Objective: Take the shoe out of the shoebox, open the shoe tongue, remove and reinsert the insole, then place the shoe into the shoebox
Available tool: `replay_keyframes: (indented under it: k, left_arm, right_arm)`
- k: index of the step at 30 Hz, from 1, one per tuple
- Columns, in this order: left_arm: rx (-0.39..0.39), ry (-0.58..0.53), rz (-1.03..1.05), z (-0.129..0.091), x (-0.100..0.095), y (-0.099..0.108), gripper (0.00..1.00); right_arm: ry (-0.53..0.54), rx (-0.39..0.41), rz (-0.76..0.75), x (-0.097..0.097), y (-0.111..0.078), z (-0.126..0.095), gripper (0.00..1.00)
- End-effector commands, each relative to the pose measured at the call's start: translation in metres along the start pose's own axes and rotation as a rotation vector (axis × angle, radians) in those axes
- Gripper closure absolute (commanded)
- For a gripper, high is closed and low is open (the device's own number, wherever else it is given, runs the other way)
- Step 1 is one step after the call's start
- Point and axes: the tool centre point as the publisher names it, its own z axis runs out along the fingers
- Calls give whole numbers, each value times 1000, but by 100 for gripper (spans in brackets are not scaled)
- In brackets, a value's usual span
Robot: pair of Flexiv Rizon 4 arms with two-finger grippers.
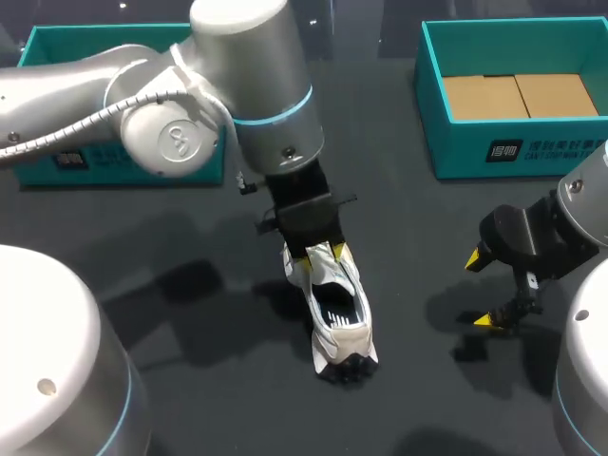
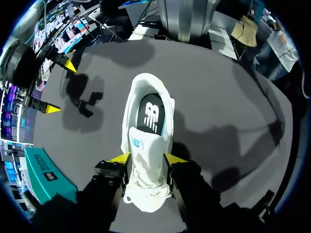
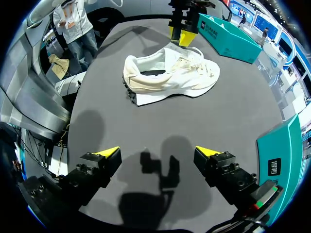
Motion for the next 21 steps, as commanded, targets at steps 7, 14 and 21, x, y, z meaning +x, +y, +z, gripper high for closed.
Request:
replay_keyframes:
  k: [7, 14, 21]
  left_arm:
    - [38, 27, 4, 38, 2, -6, 62]
    - [20, 11, 24, 22, 6, -19, 64]
    - [15, -17, 46, 5, 0, -24, 65]
  right_arm:
    - [-4, 2, 0, 2, 0, 0, 0]
    - [-4, 2, 0, 2, 0, 0, 0]
    - [-4, 2, 0, 2, 0, 0, 0]
